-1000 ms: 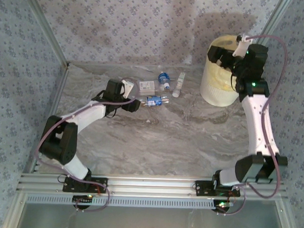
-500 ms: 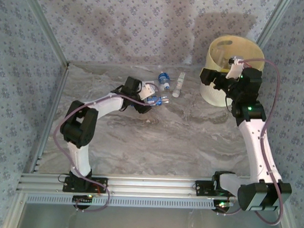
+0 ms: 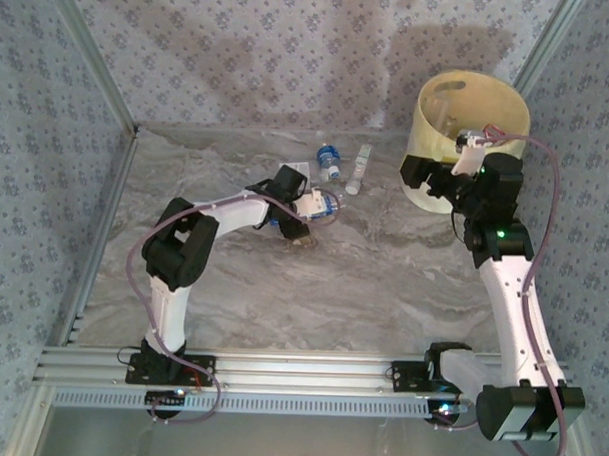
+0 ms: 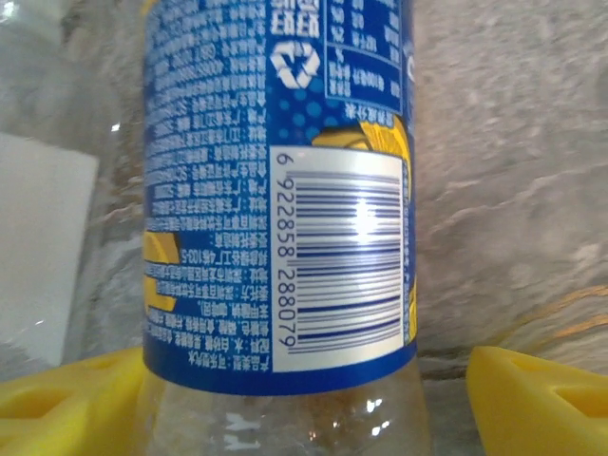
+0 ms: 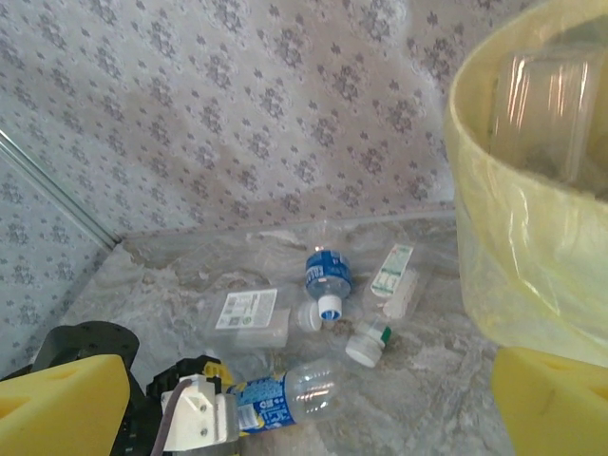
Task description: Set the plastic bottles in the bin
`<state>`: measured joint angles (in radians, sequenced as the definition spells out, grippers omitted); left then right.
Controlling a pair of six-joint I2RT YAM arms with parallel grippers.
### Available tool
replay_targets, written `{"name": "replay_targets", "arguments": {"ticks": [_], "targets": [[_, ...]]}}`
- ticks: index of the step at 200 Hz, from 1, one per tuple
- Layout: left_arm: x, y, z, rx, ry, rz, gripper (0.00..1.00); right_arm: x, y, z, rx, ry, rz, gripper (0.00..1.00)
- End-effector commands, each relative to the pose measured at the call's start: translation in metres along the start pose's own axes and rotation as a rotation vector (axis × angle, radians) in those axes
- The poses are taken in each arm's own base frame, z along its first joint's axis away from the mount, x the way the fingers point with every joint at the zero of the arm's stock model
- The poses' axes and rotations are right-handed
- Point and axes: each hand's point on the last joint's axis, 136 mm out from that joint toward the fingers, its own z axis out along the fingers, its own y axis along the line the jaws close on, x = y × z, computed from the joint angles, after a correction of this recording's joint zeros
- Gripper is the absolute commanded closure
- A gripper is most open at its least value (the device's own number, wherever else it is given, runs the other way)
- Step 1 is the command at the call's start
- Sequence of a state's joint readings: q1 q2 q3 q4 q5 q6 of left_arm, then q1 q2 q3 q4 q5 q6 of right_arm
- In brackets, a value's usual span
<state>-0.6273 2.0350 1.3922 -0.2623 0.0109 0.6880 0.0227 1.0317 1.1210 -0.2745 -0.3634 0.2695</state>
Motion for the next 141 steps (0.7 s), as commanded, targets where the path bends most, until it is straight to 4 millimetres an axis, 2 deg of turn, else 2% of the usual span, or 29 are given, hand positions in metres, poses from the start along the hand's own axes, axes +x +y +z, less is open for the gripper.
{"name": "replay_targets", "arguments": {"ticks": [1,31,67,91,123,141], "targets": [[0.005,-0.011,0.005,0.005,0.052,0.033,0.2,0.013,0.003,-0.012,0.013,0.038,-0.011,0.0],[0.01,-0.013,0.017,-0.009,0.084,0.013,0.27,0.025,-0.001,-0.022,0.038,0.04,-0.005,0.0],[0.003,-0.006,0.015,-0.052,0.044,-0.061,0.38,0.05,-0.005,-0.023,0.038,0.063,0.067,0.0],[-0.001,-0.007,0.006,-0.065,-0.01,-0.13,0.46,0.074,0.0,-0.019,-0.003,0.094,0.122,0.0],[-0.005,-0.007,-0.011,-0.09,-0.087,-0.237,0.53,0.088,0.022,-0.017,-0.064,0.041,0.071,0.0],[-0.007,-0.008,-0.023,-0.093,-0.124,-0.297,0.56,0.097,0.024,-0.01,-0.041,0.063,0.045,0.0]]}}
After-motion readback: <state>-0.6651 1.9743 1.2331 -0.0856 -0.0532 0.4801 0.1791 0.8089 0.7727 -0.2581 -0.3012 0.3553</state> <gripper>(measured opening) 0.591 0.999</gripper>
